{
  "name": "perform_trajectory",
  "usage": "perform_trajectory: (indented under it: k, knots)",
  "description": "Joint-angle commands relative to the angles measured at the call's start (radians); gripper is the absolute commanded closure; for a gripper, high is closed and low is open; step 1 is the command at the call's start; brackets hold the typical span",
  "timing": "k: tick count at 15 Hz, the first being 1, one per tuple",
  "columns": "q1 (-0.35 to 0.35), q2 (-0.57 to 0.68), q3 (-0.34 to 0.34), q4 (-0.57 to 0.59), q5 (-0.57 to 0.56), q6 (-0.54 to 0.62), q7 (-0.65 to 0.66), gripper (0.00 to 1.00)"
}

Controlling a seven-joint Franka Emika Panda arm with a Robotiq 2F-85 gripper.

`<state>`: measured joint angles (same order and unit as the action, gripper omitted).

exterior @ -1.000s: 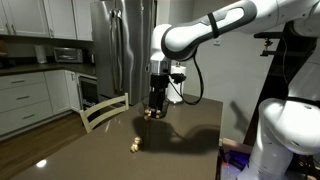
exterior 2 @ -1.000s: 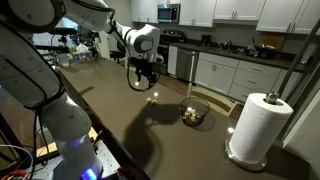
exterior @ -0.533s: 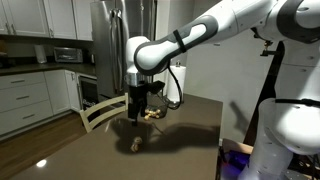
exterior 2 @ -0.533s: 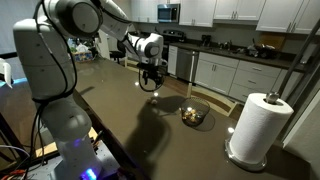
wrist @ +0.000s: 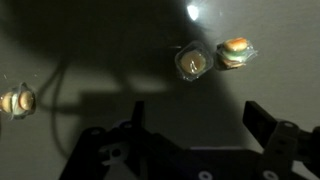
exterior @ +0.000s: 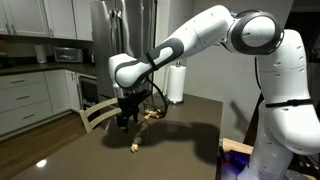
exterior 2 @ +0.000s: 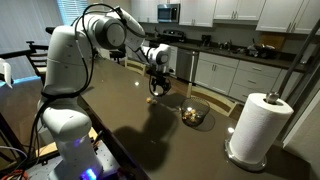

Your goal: Place the garlic bulb in the black basket

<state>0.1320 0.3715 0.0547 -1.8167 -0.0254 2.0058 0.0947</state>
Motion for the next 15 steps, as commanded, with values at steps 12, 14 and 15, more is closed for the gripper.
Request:
perform_trajectory:
  k: [12, 14, 15]
  knots:
    - [-0.073, 0.112, 0.009, 0.029, 0.221, -0.118, -0.025, 0.0]
    - [-0.061, 0.11, -0.001, -0.001, 0.207, -0.053, -0.008, 0.0]
    - [-0.058, 0.108, -0.002, -0.015, 0.2, -0.026, -0.004, 0.0]
